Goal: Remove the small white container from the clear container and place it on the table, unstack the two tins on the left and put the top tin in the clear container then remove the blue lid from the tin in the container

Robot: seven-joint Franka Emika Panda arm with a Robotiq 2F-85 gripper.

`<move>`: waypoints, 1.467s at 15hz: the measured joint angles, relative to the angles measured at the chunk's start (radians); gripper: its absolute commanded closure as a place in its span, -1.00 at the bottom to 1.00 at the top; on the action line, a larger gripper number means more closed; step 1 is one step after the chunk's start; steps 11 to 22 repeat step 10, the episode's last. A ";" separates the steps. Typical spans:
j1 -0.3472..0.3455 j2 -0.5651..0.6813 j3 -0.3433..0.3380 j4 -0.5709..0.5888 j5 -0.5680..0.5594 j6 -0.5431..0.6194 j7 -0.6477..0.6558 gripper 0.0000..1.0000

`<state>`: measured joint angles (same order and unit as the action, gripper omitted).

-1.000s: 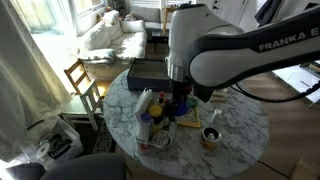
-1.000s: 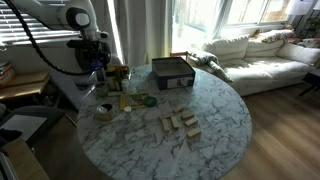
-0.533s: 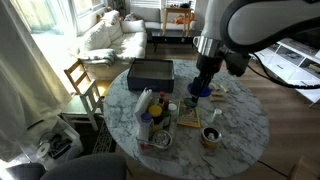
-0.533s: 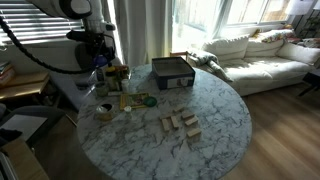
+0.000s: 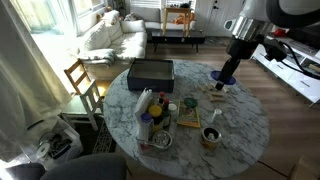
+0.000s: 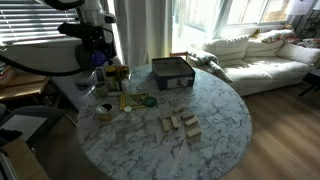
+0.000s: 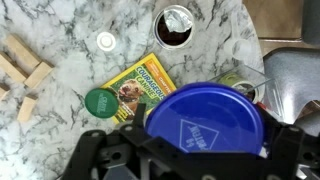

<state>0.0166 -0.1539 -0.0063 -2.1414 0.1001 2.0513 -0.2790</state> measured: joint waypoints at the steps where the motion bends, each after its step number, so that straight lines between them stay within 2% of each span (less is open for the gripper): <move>1: -0.002 -0.023 -0.008 -0.019 0.000 0.000 -0.009 -1.00; 9: -0.003 -0.142 -0.045 -0.123 0.000 0.000 -0.055 -1.00; 22: -0.003 -0.144 -0.045 -0.125 0.000 0.000 -0.055 -1.00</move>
